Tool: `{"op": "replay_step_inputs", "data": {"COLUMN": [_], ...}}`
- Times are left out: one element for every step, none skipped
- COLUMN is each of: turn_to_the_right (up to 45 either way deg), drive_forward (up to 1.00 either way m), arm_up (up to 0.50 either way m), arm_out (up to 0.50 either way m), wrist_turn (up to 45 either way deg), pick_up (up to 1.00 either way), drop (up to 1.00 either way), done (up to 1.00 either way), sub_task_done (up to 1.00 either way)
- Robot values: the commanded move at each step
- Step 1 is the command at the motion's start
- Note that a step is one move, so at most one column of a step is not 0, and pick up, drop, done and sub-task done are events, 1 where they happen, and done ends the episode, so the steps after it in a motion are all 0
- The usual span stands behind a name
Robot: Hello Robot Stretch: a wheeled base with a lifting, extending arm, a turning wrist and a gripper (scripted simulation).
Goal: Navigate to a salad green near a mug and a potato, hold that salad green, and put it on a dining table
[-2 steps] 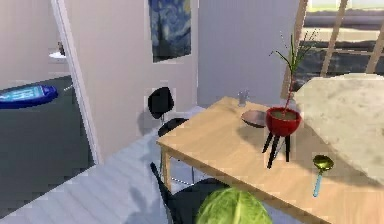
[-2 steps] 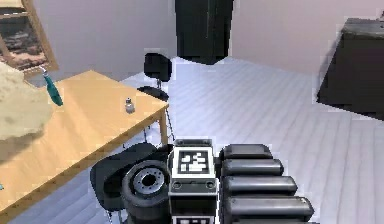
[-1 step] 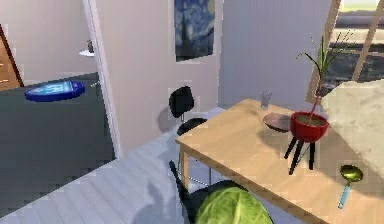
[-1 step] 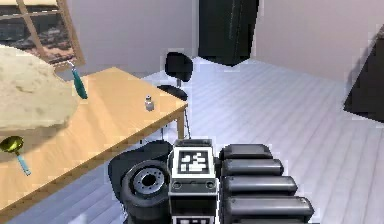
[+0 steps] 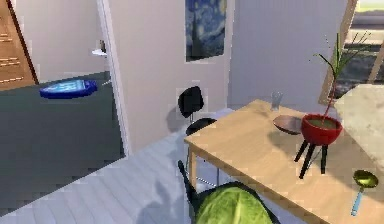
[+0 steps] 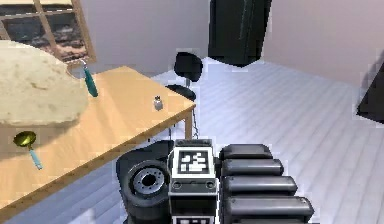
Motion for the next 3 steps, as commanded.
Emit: {"op": "replay_step_inputs", "data": {"turn_to_the_right": [6.0, -6.0, 45.0], "drive_forward": [0.00, 0.00, 0.00], "arm_up": [0.00, 0.00, 0.00], "arm_out": [0.00, 0.00, 0.00], "wrist_turn": [0.0, 0.0, 0.0], "pick_up": [0.00, 0.00, 0.00], "drop": [0.00, 0.00, 0.00], "done": [0.00, 0.00, 0.00], "sub_task_done": [0.00, 0.00, 0.00]}}
